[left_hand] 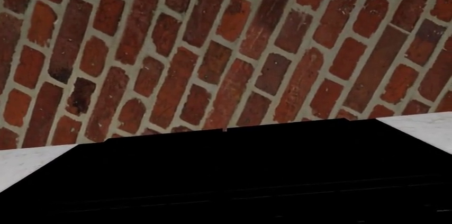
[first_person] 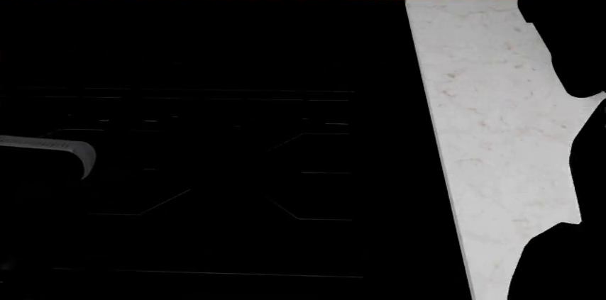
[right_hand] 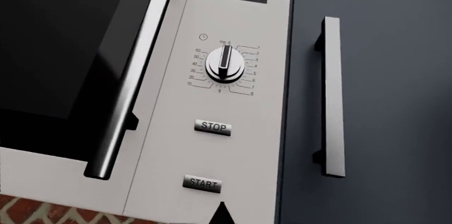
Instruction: Press the start button on the microwave
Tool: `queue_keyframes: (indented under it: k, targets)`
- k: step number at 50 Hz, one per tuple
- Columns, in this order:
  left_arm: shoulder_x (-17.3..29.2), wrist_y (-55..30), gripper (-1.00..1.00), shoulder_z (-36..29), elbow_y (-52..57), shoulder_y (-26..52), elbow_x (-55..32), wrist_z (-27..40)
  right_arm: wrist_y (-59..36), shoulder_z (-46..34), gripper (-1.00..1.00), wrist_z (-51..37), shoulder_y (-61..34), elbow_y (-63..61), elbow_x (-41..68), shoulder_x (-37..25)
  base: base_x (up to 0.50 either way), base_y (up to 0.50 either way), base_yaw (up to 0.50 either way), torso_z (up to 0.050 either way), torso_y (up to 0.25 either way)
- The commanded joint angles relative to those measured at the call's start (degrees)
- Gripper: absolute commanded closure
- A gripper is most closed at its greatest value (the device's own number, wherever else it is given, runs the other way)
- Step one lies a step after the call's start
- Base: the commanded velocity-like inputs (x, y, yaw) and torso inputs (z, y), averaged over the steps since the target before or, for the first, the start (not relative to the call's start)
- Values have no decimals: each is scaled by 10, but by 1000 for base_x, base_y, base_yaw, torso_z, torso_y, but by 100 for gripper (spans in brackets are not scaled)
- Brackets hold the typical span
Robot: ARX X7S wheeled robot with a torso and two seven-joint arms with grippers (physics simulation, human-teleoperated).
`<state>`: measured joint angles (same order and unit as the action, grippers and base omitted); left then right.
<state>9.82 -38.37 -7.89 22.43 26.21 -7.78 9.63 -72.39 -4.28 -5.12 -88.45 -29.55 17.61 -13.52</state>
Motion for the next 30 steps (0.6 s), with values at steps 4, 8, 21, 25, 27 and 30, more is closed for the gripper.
queue_keyframes:
  k: [4, 8, 21, 25, 27, 30]
  targets:
    - [4, 6, -100, -7, 0, -4, -3, 3, 101, -52, 100, 18, -105, 201, -25, 16, 0, 0, 0, 0, 0]
    - [6, 5, -100, -7, 1, -5, -5, 4, 102, -53, 100, 17, -110, 238, -23, 27, 0, 0, 0, 0, 0]
    - [10, 15, -100, -7, -3, -11, -11, 6, 125, -69, 100, 21, -129, 326, -27, 41, 0, 0, 0, 0, 0]
    - [11, 22, -100, -6, -8, -14, -12, 6, 139, -78, 100, 24, -134, 353, -31, 43, 0, 0, 0, 0, 0]
    - [13, 22, -100, -7, -7, -15, -12, 6, 143, -80, 100, 25, -135, 361, -31, 43, 0, 0, 0, 0, 0]
    - [14, 26, -100, -8, -11, -16, -13, 5, 154, -84, 100, 26, -138, 381, -34, 44, 0, 0, 0, 0, 0]
